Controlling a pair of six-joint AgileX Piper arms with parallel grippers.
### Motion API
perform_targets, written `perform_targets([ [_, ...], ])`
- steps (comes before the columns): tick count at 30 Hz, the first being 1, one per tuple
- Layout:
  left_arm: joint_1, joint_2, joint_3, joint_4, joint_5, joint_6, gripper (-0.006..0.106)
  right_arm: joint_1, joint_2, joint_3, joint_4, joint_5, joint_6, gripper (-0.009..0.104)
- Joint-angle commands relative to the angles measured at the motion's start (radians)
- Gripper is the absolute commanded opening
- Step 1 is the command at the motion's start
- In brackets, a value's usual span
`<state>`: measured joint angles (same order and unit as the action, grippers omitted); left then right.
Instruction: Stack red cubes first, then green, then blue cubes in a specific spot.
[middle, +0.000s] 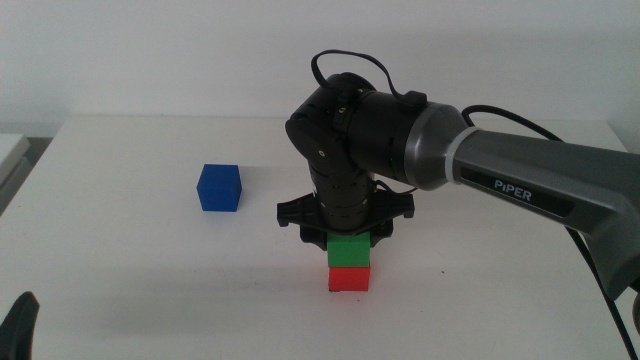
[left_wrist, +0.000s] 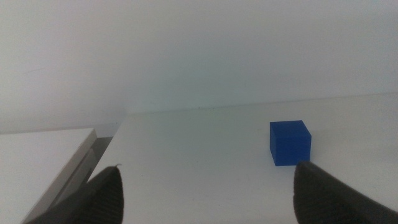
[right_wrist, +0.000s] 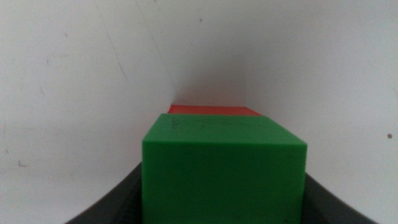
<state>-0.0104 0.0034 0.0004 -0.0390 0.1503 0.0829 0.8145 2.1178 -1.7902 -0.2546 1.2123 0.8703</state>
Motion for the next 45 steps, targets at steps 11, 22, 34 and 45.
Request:
perform_targets([
  [11, 0.002, -0.003, 0.000, -0.003, -0.012, -0.004, 0.094, 0.015, -0.068, -0.006, -0.038, 0.009, -0.030, 0.081],
  [22, 0.002, -0.003, 0.000, -0.003, -0.012, -0.004, 0.094, 0.051, -0.591, 0.224, -0.071, 0.009, -0.344, 0.081],
  [34, 0.002, -0.003, 0.000, -0.003, -0.012, -0.004, 0.094, -0.068, -1.344, 0.786, 0.146, -0.266, -0.767, 0.081],
  [45, 0.002, -0.003, 0.000, -0.003, -0.012, -0.004, 0.094, -0.068, -1.414, 0.789, 0.219, -0.249, -0.819, 0.081],
])
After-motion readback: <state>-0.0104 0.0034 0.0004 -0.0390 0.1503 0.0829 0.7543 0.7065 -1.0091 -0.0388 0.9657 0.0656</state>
